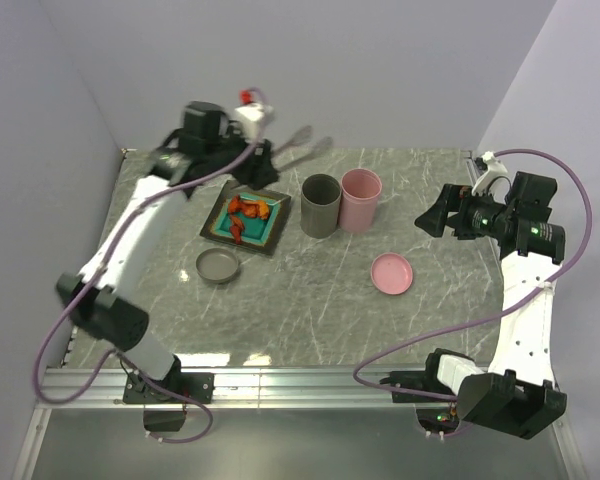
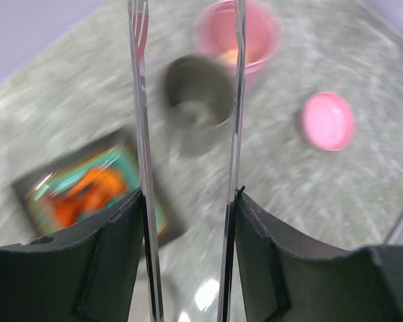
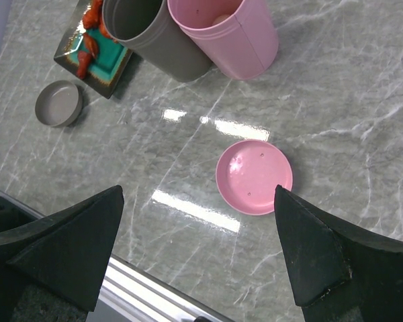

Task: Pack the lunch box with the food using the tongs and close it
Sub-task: Pick up the food using the clamp

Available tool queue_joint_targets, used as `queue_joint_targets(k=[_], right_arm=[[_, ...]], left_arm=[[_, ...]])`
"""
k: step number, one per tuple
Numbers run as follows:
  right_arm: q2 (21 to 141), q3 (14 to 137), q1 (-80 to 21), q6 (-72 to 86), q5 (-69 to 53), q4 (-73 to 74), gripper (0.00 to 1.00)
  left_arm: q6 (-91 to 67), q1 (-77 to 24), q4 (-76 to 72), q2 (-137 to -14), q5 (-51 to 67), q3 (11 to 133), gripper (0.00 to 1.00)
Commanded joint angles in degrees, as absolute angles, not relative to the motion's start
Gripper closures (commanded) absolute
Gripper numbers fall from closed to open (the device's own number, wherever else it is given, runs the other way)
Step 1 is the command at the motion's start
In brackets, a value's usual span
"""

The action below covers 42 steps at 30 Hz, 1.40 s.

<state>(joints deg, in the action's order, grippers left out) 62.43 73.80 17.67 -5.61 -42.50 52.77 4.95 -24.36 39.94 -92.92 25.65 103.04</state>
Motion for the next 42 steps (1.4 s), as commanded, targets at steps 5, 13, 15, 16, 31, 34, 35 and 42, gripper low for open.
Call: queue_joint_targets(k=[5,13,15,16,31,34,35,42], right_arm=[[63.9,73.5,18.2,-6.6,-42.9,52.1,0.00],[64.2,74.1,18.2,-6.7,-42.8,52.5,0.00],[64.2,73.9,18.2,-6.6,-43.0,52.4,0.00],[64.0,73.8,18.1,-6.4,-42.9,52.3,0.00],[63.2,73.8,18.2,-5.6,-42.5,52.2,0.00],[63.2,73.6,18.2,-5.7,-42.5,52.2,0.00],[63.2,73.5,18.2,-5.6,-42.5,52.1,0.00],[63.8,73.7,18.2,-5.5,-42.7,52.2,0.00]], left_arm=[[7.4,-10.6,44.8,-79.3,25.4,92.9,0.44],[6.2,-4.4,43.5,-76.9,19.1,80.8,0.51],[5.2,-4.2,42.0,-76.9,16.6,77.8,0.50],[5.0,-4.2,41.7,-77.3,15.7,76.9,0.50],[4.6,-4.3,34.3,-87.5,9.8,71.5,0.51],[4.2,-4.3,33.1,-88.9,10.1,71.2,0.51],[4.0,-4.3,32.9,-89.0,10.3,71.2,0.51],[3.4,-5.0,32.2,-90.7,10.9,72.0,0.51]])
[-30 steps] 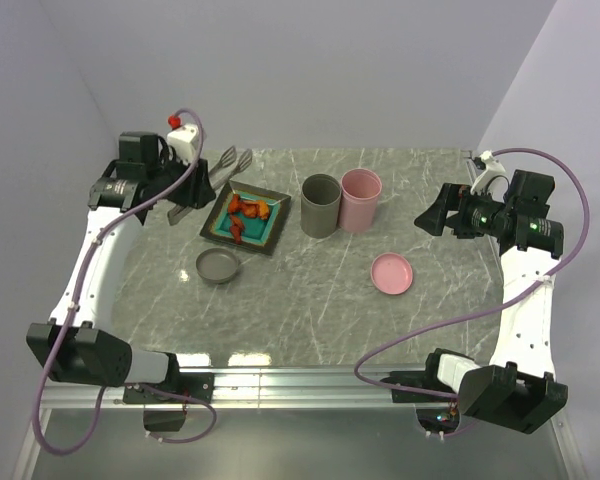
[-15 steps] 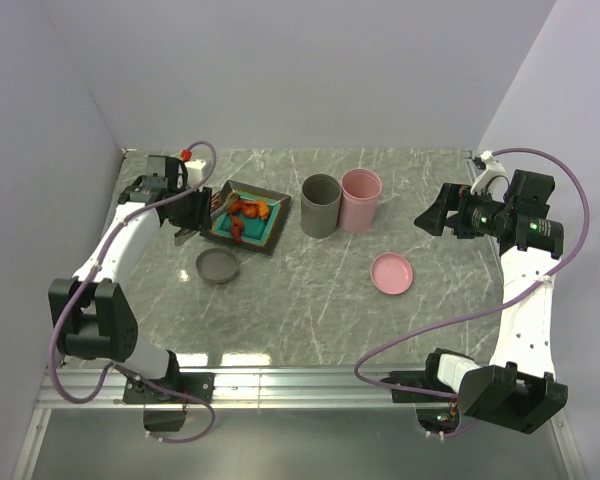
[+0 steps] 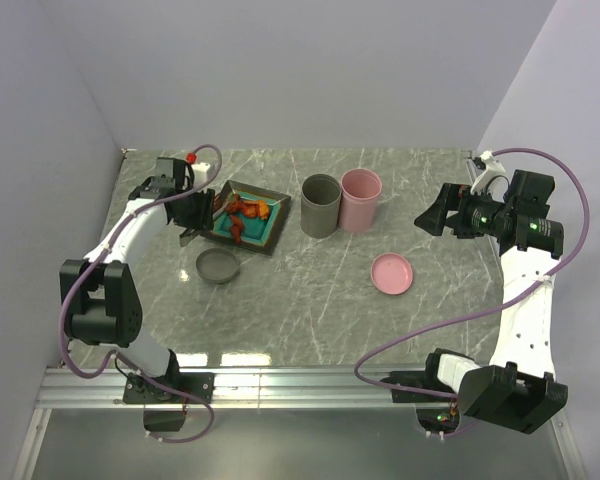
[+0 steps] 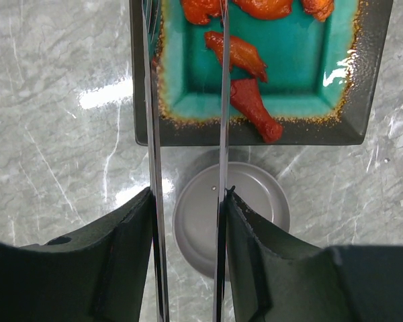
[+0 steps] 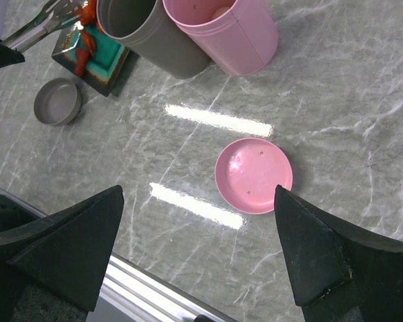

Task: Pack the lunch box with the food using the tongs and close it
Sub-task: Pick up the food using the clamp

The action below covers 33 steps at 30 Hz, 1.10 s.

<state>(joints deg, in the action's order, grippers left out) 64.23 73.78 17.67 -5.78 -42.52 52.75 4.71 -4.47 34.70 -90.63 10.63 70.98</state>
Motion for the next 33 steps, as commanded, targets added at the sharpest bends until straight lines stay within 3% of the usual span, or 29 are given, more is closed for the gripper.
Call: queue_joint_targets(k=[1,19,33], right_arm=[[63.8,73.7,18.2,-5.5,-42.8,52.1,0.00],[64.4,73.8,18.1,-5.4,-43.2,52.1,0.00],[63.9,73.1,18.2,-5.5,-43.1,51.9,0.00]], left_arm=[[3.4,-5.1,32.1,-90.9,10.9,72.0,0.51],[1.8,-8.0,31.6,-93.9,5.0,71.4,0.56],[2.5,-8.5,33.1,-94.5,3.7,73.8,0.53]])
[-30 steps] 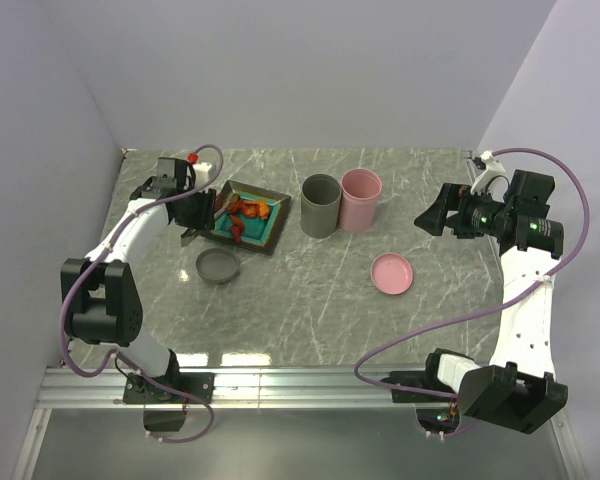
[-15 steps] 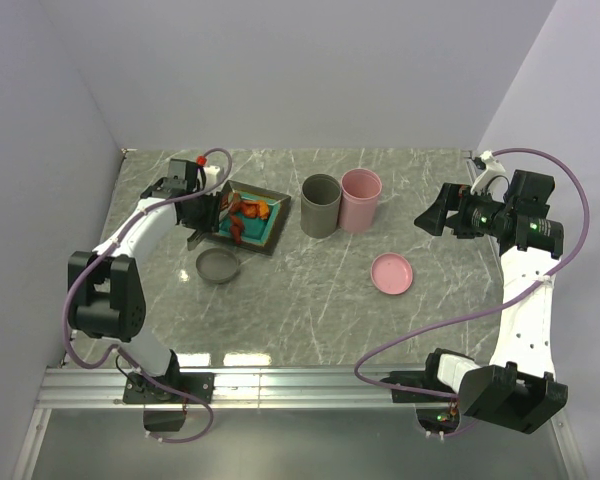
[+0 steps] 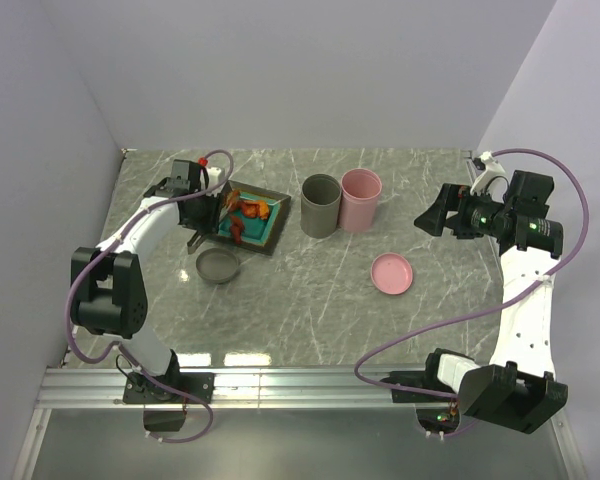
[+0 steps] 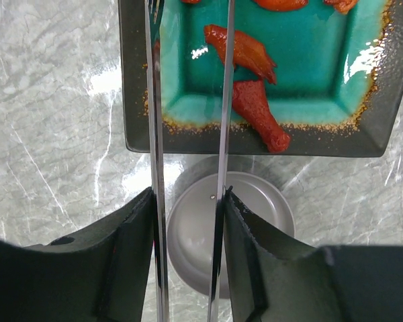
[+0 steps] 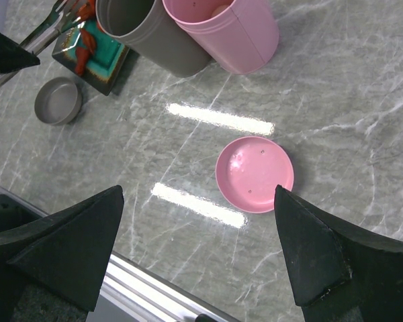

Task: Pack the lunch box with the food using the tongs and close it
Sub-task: Pick up the food using the clamp

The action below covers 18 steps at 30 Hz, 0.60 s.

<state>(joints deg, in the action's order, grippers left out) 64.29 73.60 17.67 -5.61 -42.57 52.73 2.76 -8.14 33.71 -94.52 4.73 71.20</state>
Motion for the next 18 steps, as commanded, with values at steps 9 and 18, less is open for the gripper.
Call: queue_joint_targets(k=[9,18], right_arm=[[64.1,73.5,18.2,-5.6,-43.0,52.0,0.00],[63.9,73.0,18.1,-5.6,-42.8,51.8,0.00]], left_arm=[[2.9,-9.8,33.0,-94.7,3.0,73.8,0.51],[2.8,-10.7,33.1,-94.7,3.7,73.8,0.50]])
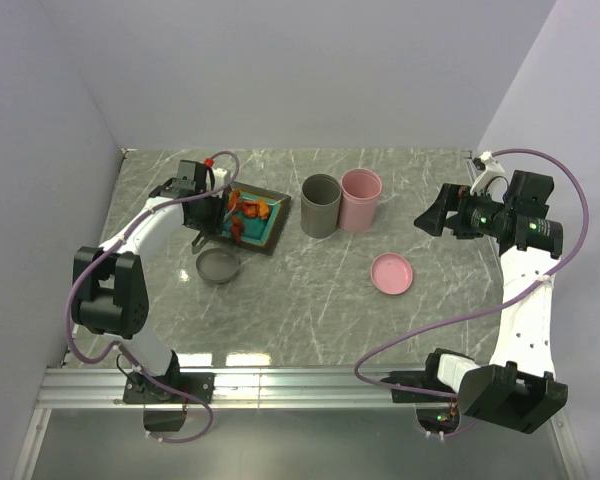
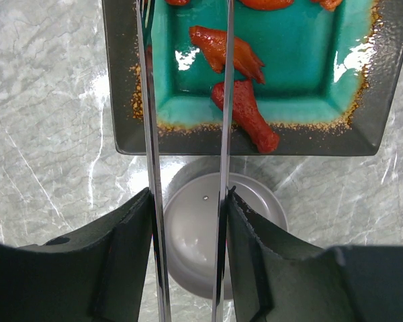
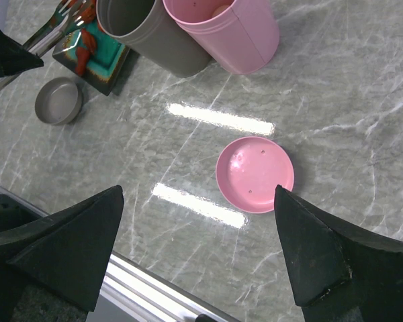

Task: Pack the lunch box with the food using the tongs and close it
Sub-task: Pick up the food using the clamp

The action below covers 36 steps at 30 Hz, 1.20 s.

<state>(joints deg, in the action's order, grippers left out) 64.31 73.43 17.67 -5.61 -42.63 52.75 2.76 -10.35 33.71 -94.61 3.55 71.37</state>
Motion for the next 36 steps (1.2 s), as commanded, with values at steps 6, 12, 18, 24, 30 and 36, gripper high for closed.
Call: queue_joint_targets(k=[6,12,18,24,30,36], right_arm=[[63.7,72.9,18.2,-5.6,-42.9,51.8,0.00],[63.6,73.1,18.2,-5.7,-42.7,51.9,0.00],[63.3,72.8,18.2,-5.6,-42.6,51.8,0.00],[63.1,72.9,18.2,-5.5,-42.5,51.8,0.00],[62.8,72.8,18.2,-5.5,-42.6,51.8,0.00],[62.8,72.6,18.2,-5.5,-42.5,51.6,0.00]], left_arm=[[2.9,-10.7,33.0,-95.2,1.7,73.4,0.51],[2.9,-10.0,32.7,-96.5,0.1,74.0,0.52],[2.9,-10.0,32.6,-95.4,-1.8,74.6,0.54],[3.6,-10.0,32.7,-95.3,-2.4,75.1,0.56],[3.4,-10.1,34.1,-93.5,-0.5,76.0,0.63],[3.1,-10.6,36.5,-90.5,1.6,77.2,0.68]])
